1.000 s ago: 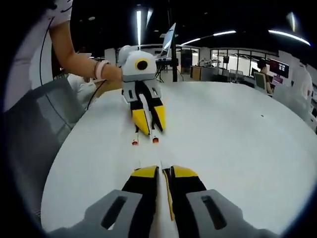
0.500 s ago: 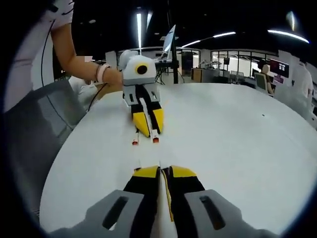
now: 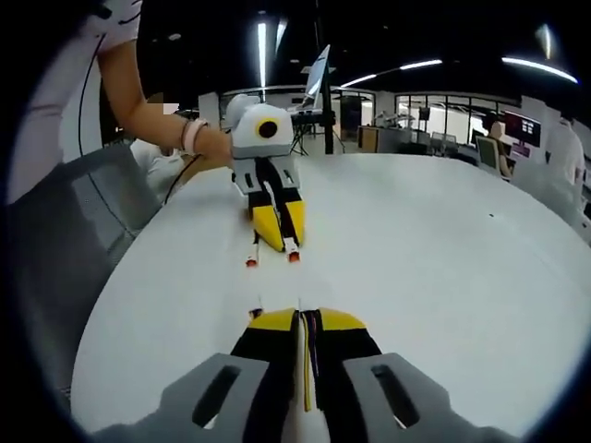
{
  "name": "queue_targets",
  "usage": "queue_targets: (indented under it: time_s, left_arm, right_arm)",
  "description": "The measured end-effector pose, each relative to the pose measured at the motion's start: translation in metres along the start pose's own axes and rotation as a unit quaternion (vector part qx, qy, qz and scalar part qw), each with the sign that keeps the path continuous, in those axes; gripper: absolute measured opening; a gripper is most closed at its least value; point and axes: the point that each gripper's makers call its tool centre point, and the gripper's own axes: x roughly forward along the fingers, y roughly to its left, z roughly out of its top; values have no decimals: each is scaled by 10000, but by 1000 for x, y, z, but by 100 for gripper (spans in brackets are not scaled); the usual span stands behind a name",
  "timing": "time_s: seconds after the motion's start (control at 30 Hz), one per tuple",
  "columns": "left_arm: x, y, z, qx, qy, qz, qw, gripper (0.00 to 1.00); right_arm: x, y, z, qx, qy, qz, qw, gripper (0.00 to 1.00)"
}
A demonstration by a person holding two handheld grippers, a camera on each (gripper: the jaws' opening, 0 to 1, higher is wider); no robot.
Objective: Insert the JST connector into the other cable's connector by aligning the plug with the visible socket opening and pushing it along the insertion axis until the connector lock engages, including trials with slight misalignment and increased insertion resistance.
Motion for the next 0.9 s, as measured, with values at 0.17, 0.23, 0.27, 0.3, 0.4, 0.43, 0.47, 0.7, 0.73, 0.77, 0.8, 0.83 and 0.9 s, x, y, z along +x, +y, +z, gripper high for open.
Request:
queue_targets:
  time_s: [0.17, 0.23, 0.27, 0.3, 0.4, 0.43, 0.47, 0.7, 0.73, 0.77, 0.8, 0.83, 0.9]
  left_arm:
    - [0, -1, 1, 35, 47, -1, 10000, 0]
    - [1, -2, 1, 41, 82, 1, 10000, 0]
    - [1, -5, 3, 82, 85, -33, 9999, 0]
    - [1, -7, 4, 89, 88, -61, 9999, 0]
    - [1, -10, 9, 168, 86, -112, 9998, 0]
    - [1, -11, 11, 182, 71, -113, 9997, 0]
    - [0, -11, 12, 203, 60, -123, 9997, 0]
    - [-2, -12, 22, 281, 21, -189, 9994, 0]
    - [-2, -13, 24, 293, 17, -199, 9994, 0]
    - [-2, -14, 25, 311, 12, -215, 9993, 0]
    - [-2, -15, 26, 325, 11, -229, 9992, 0]
    - [-2, -16, 28, 318, -7, -255, 9992, 0]
    - [-1, -18, 30, 331, -16, -300, 9990, 0]
  right_arm:
    - [-1, -2, 0, 29, -2, -25, 10000, 4]
    - [-2, -2, 2, 69, -43, -18, 10000, 4]
    - [-3, -2, 4, 79, -64, -17, 9999, 4]
    - [-4, -1, 5, 74, -73, -11, 9999, 4]
    - [-6, 3, 14, 65, -140, 36, 9999, 4]
    - [-6, 5, 16, 61, -161, 59, 9998, 4]
    - [-6, 6, 18, 64, -173, 85, 9998, 4]
    - [-7, 12, 31, -5, -264, 208, 9994, 4]
    - [-7, 12, 32, -11, -269, 212, 9994, 4]
    - [-7, 12, 35, -7, -286, 230, 9993, 4]
    - [-6, 13, 36, -2, -308, 248, 9992, 4]
    - [-6, 13, 39, 0, -334, 263, 9991, 4]
    - [-6, 15, 43, -22, -370, 296, 9989, 4]
